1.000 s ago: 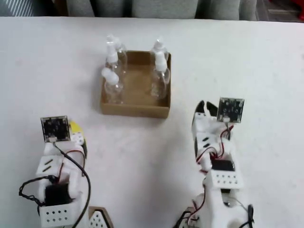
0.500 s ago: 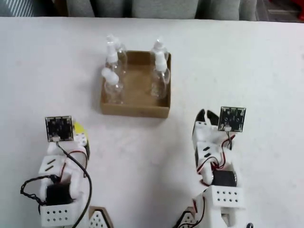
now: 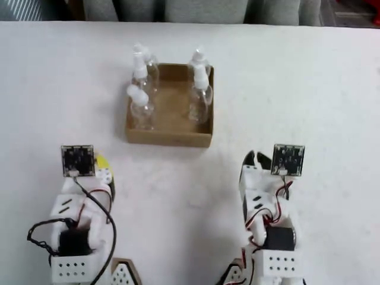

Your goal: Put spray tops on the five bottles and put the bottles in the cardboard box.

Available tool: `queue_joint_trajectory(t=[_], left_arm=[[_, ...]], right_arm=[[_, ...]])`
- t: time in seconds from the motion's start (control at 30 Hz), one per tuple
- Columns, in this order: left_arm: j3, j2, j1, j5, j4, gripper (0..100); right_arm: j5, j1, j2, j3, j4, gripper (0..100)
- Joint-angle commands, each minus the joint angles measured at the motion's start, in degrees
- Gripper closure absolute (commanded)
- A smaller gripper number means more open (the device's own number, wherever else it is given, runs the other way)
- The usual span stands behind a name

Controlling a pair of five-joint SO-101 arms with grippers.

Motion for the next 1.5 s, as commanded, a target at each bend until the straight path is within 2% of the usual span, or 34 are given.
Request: queue_joint_trajectory(t=[0.0,0.3,0.6,0.8,0.97,1.47], left_arm=[[-0.2,-0.2,4.1,-0.7,2.9,98],[-0.2,-0.3,4.0,-0.6,3.0,98],[-0.2,-0.3,4.3,-0.6,10.5,98],[-0.2,-0.4,4.0,-0.5,17.0,98],[-0.2,-0.4,4.0,-0.5,24.0,98],[-0.2,-0.5,4.0,-0.5,24.3,98]], right_arm=[[2.7,0.1,-6.7,0.9,5.1,98.4],[3.0,-7.3,-5.9,1.0,22.6,98.3],[3.2,-2.9,-5.6,1.0,24.9,98.3],[2.9,-3.1,-5.9,1.0,35.6,98.3],[3.2,-3.1,-6.3,1.0,35.3,98.3],[3.2,-3.1,-6.3,1.0,35.3,98.3]])
